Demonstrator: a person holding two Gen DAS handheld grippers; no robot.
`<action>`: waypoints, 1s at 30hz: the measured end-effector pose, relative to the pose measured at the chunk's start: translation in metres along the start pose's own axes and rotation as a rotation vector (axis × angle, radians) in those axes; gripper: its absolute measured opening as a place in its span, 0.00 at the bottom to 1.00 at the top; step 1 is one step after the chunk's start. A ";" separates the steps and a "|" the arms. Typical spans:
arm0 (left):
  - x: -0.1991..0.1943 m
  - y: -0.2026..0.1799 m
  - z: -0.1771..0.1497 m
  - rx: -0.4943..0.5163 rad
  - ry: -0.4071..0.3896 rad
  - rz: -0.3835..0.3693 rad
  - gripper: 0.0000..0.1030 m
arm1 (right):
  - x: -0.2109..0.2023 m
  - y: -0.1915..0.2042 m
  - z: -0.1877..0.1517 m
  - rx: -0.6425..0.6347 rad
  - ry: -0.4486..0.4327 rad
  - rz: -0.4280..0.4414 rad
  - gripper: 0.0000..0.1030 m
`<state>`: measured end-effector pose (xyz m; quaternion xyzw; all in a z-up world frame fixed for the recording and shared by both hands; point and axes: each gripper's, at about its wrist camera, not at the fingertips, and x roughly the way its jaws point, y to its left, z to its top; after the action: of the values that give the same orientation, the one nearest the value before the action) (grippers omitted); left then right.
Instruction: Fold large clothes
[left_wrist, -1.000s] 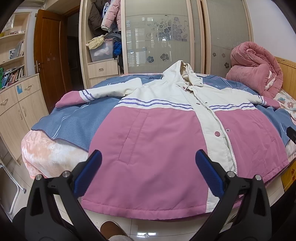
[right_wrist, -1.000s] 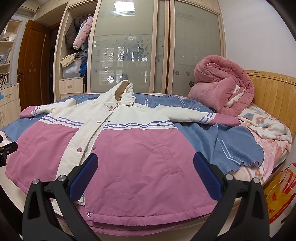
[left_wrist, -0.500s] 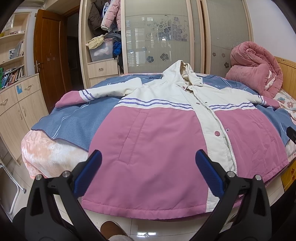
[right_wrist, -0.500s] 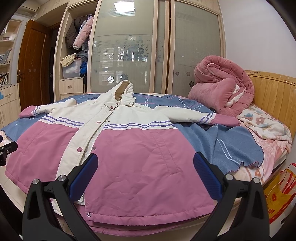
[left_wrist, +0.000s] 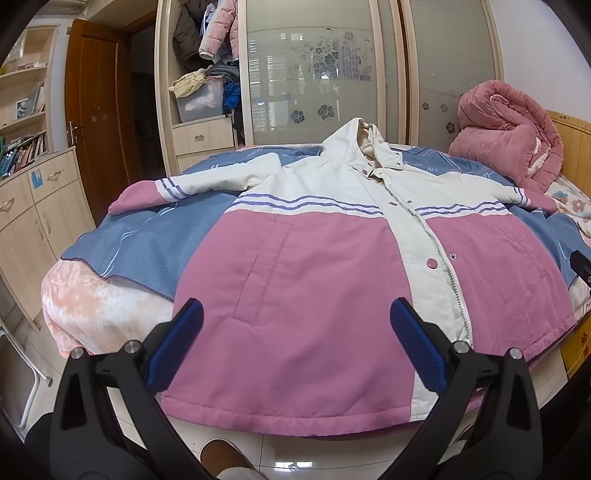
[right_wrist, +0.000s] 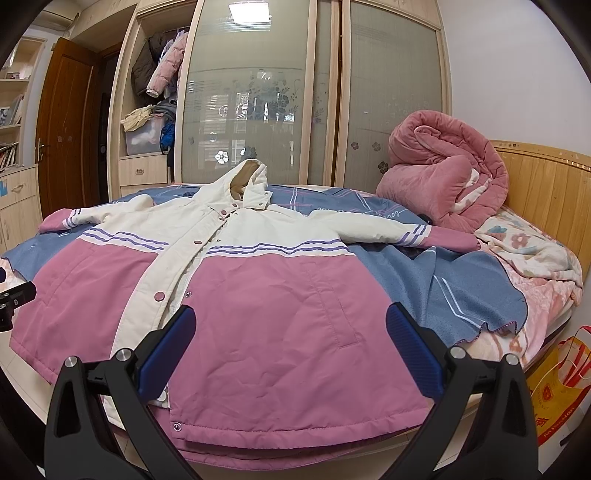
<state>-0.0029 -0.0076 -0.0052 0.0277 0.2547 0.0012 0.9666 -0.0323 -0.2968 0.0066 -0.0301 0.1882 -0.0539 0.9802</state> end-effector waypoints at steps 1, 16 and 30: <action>0.000 0.000 0.000 0.001 0.000 0.000 0.98 | 0.000 0.000 0.000 0.000 0.001 0.000 0.99; 0.000 0.000 0.000 -0.001 0.001 0.001 0.98 | -0.001 -0.001 0.000 0.003 -0.005 -0.002 0.99; -0.002 -0.004 0.001 0.003 -0.003 -0.002 0.98 | -0.001 -0.002 -0.001 0.002 -0.005 -0.003 0.99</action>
<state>-0.0041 -0.0115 -0.0040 0.0290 0.2535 -0.0002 0.9669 -0.0342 -0.2989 0.0065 -0.0295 0.1856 -0.0555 0.9806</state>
